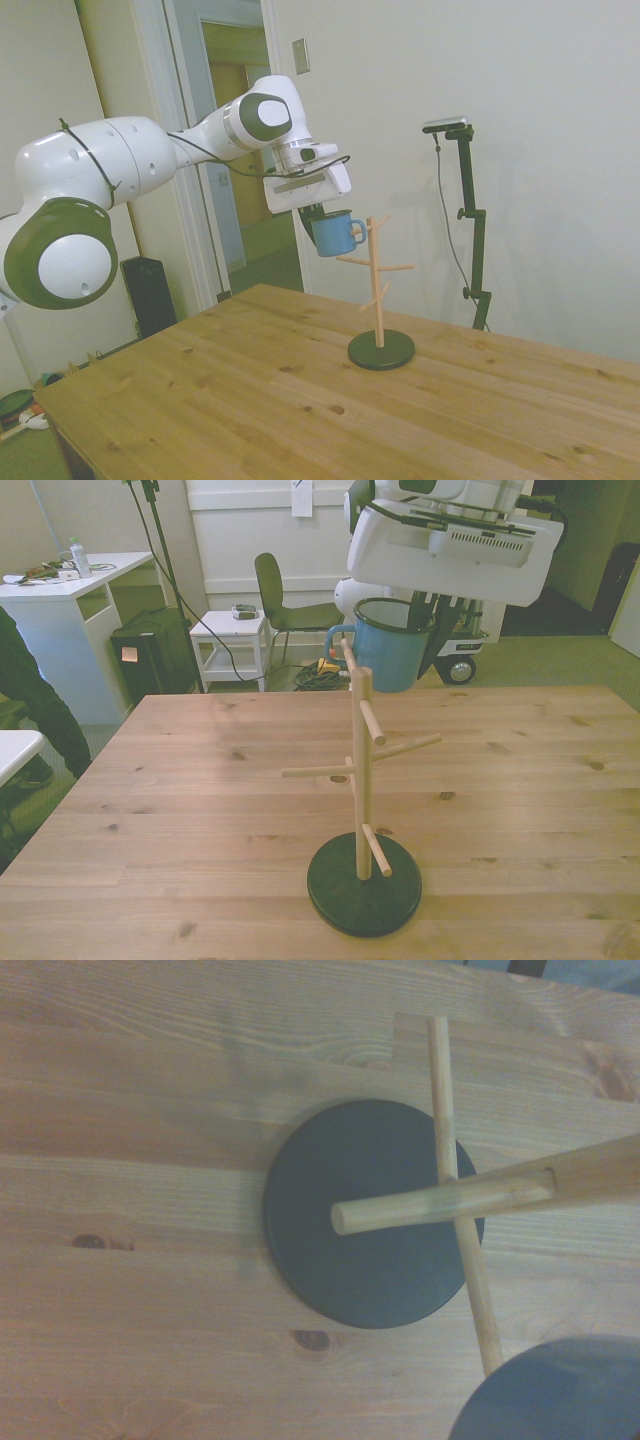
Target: Hang the mug
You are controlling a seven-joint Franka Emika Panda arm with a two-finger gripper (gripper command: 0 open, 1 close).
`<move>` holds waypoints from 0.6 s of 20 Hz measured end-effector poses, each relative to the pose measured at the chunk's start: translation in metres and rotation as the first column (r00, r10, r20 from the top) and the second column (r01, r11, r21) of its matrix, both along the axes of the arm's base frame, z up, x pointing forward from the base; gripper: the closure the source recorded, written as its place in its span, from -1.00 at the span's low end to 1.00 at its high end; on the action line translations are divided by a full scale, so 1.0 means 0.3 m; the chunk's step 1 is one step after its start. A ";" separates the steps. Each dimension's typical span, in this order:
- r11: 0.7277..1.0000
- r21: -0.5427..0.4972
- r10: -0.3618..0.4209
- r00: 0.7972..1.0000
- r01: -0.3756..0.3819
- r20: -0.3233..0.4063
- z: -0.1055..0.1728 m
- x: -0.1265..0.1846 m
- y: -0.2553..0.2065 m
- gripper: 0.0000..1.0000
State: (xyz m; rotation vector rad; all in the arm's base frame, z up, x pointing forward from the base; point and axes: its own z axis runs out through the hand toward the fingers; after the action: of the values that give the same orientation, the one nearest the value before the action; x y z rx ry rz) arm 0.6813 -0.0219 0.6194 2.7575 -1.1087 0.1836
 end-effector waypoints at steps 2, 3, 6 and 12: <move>1.000 0.000 0.000 1.000 0.000 0.000 -0.005 0.010 0.002 1.00; 1.000 0.000 0.000 1.000 0.000 0.002 -0.007 0.015 0.003 1.00; 1.000 -0.001 0.002 1.000 -0.002 0.006 -0.016 0.031 0.008 1.00; 1.000 0.000 0.000 1.000 0.000 0.003 -0.047 0.059 0.005 1.00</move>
State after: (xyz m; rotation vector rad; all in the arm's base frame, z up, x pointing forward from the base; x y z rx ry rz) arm 0.6989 -0.0206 0.6054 2.7577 -1.1096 0.1886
